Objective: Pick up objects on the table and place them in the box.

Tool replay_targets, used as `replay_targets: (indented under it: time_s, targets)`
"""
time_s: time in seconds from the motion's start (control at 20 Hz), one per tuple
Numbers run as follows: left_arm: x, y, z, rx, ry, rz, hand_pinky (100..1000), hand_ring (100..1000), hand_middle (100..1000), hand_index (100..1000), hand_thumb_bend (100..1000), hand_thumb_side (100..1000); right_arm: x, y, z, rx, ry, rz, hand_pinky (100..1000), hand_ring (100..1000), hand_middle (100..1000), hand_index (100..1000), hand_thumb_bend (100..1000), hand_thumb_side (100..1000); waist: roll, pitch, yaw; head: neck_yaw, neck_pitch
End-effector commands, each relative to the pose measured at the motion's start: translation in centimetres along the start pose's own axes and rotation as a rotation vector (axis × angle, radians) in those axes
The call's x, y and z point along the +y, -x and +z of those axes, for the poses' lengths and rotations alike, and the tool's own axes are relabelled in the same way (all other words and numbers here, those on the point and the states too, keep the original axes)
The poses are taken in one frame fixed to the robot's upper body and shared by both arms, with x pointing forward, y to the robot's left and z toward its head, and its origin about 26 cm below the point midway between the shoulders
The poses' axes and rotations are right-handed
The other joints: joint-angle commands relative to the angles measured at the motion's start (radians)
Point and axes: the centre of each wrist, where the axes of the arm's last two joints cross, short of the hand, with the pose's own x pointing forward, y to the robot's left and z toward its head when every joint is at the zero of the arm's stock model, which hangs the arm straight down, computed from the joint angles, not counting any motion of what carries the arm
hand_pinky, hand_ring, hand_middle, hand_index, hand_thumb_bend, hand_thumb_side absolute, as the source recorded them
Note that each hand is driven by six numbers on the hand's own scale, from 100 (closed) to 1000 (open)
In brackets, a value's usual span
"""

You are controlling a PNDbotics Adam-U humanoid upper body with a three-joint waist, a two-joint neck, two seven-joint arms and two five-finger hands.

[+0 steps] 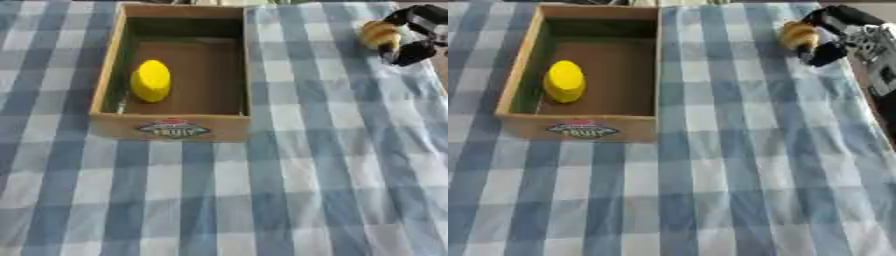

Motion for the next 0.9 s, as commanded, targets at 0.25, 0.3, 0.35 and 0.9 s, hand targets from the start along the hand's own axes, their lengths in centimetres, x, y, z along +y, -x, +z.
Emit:
replay_targets:
  time_s: [0.25,0.3,0.35,0.9]
  targets:
    - [0.0,-0.5,-0.4,-0.018,0.001,0.007,735,738,678,709,100,512,-2.4,-1.0,0.0,-0.037,0.15,0.019,806,809,486,658,100,100,-0.003,-0.036,0.003,-0.003,0.001]
    - [0.0,-0.5,-0.4,-0.017,0.002,0.005,736,738,678,709,100,511,-2.8,-1.2,0.1,-0.043,0.178,0.015,804,809,481,654,100,100,-0.004,-0.04,0.003,-0.003,0.004]
    - [0.0,-0.5,-0.4,-0.016,0.002,0.004,736,738,679,709,100,511,-3.3,-1.5,0.2,-0.053,0.204,0.009,803,807,474,647,100,100,-0.005,-0.043,0.003,-0.003,0.006]
    - [0.2,-0.4,-0.3,-0.011,0.017,-0.007,737,739,679,711,100,496,-11.2,-13.2,5.0,-0.525,0.453,-0.005,792,749,462,629,100,100,-0.013,-0.085,0.003,-0.013,0.034]
